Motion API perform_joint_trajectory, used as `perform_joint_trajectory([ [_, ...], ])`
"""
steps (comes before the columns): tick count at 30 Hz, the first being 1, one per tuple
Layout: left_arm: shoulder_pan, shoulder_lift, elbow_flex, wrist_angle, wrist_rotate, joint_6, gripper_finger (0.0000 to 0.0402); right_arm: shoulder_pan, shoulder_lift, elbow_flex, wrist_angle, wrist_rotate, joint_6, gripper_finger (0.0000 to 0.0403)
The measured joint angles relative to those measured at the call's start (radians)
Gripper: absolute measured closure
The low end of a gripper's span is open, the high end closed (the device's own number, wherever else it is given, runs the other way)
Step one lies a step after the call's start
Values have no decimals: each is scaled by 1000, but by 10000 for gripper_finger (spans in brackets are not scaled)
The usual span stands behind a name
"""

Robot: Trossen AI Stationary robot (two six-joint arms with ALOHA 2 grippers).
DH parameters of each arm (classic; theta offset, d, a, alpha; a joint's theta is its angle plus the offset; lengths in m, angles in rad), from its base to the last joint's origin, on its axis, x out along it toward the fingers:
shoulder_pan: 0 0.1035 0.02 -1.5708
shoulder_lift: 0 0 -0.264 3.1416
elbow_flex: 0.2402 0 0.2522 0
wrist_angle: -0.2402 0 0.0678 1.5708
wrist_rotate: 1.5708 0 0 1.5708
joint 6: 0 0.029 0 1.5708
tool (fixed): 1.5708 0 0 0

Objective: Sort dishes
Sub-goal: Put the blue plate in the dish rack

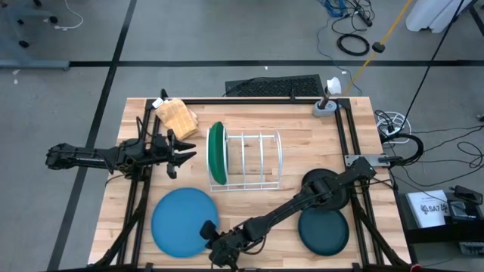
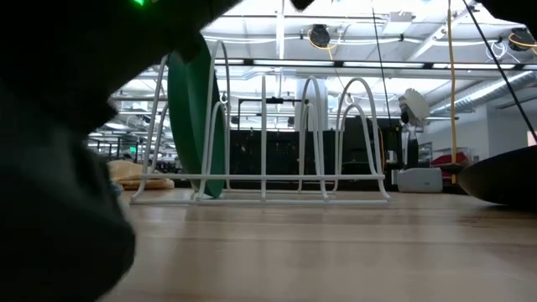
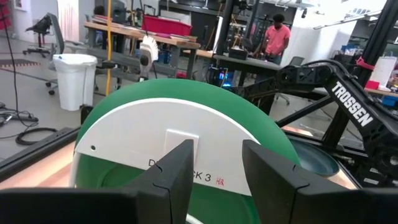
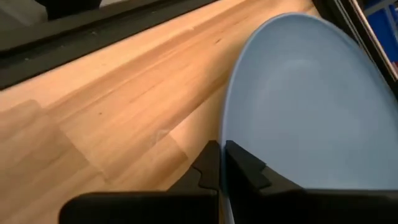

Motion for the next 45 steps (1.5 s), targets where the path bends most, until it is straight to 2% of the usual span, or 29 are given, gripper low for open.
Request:
perform_joint_trajectory([
  [3, 0, 0, -1, 35, 23, -2, 253, 6, -34, 0, -20, -2, 4, 400],
  [6, 0, 0, -1, 155, 100, -26, 253, 12, -75, 0, -17, -6, 8, 401],
  [18, 0, -2, -1, 718, 555, -183, 253, 46, -227, 1, -30, 12, 117, 402],
  [25, -1, -13, -1, 1043, 760, -303, 253, 76, -276, 2, 18, 190, 86, 402],
  [30, -1, -22, 0, 1177, 833, -342, 253, 84, -293, 2, 100, 273, 72, 403],
  [40, 0, -26, 0, 1167, 854, -342, 253, 120, -339, 4, 382, 514, -99, 403],
  [45, 0, -26, 0, 1136, 854, -341, 253, 114, -373, 4, 379, 614, -85, 402],
])
